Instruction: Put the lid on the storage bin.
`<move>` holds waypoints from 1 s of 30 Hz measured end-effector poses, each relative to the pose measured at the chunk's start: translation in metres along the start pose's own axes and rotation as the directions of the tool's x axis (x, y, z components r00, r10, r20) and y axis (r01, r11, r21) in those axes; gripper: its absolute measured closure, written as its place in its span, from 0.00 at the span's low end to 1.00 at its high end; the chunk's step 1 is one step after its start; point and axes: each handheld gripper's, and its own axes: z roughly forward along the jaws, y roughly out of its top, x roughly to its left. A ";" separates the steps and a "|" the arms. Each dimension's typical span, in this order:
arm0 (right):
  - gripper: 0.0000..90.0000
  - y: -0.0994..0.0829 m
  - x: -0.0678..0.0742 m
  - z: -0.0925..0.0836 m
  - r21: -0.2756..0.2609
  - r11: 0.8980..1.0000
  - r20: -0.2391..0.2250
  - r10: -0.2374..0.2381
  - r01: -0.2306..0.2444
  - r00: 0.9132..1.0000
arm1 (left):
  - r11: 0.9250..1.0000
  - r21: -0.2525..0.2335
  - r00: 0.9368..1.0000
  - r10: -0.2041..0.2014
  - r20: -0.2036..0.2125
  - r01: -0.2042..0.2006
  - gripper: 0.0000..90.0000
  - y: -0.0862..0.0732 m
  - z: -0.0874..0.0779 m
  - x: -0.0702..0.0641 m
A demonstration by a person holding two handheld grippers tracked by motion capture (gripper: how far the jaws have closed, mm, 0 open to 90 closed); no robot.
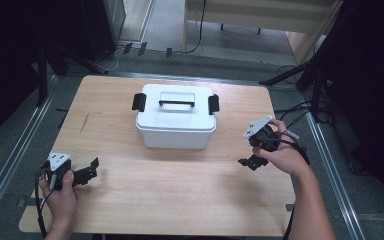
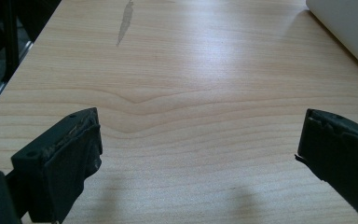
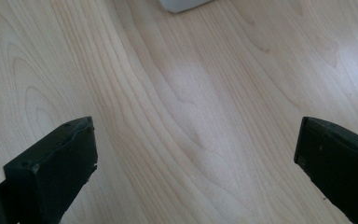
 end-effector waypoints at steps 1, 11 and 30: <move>0.00 -0.003 0.000 0.001 -0.005 1.000 0.000 0.005 -0.005 1.000 | 1.000 0.000 1.000 0.000 0.000 0.000 0.00 0.000 0.000 0.000; 0.00 -0.033 0.010 0.016 -0.024 0.998 0.019 0.066 -0.065 0.998 | 1.000 -0.001 1.000 -0.002 0.002 0.002 0.00 0.000 0.000 0.001; 0.00 -0.099 0.029 0.019 -0.283 0.928 0.076 0.274 -0.243 0.959 | 1.000 -0.006 1.000 0.010 -0.001 -0.010 0.00 0.000 0.000 -0.001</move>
